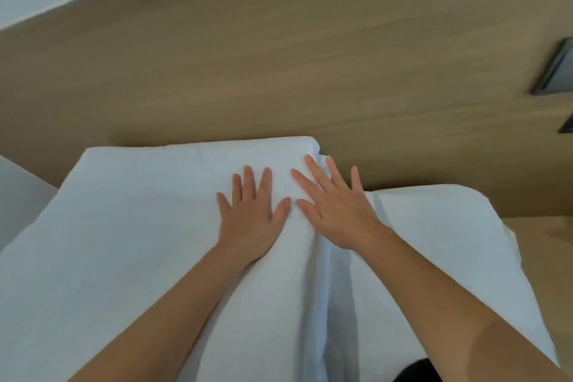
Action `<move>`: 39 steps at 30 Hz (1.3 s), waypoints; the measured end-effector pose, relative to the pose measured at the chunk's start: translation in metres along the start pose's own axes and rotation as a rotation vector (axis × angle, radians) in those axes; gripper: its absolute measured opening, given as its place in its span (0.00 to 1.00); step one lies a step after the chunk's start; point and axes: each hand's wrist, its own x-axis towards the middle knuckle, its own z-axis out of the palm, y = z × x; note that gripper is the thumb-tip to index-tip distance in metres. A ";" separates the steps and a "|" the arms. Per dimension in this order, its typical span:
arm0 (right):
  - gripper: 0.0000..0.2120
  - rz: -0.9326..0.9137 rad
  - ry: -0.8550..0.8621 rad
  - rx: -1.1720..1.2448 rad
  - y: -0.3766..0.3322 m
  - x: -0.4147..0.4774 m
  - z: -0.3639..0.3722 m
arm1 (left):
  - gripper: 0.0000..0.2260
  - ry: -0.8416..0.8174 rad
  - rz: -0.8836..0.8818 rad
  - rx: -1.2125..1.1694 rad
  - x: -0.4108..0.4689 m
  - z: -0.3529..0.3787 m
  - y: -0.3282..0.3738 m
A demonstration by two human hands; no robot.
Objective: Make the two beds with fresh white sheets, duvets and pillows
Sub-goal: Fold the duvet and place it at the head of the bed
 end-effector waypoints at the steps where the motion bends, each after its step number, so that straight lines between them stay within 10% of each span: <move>1: 0.31 0.047 -0.012 0.014 0.010 -0.016 -0.001 | 0.33 0.008 0.054 0.038 -0.008 -0.001 0.017; 5: 0.34 0.255 -0.103 -0.070 0.065 -0.088 0.007 | 0.34 0.051 0.291 0.354 -0.034 0.028 0.091; 10: 0.37 0.302 -0.216 -0.121 0.115 -0.153 0.030 | 0.45 -0.362 0.188 0.289 -0.071 0.117 0.121; 13: 0.46 0.169 -0.191 -0.178 0.143 -0.162 0.040 | 0.43 -0.176 0.186 0.148 -0.086 0.152 0.114; 18: 0.32 -0.063 -0.122 -0.184 0.182 -0.150 0.057 | 0.37 -0.025 0.285 0.122 -0.082 0.187 0.120; 39: 0.32 -0.253 -0.243 -0.231 0.209 -0.094 0.080 | 0.38 -0.057 0.034 0.207 -0.065 0.183 0.139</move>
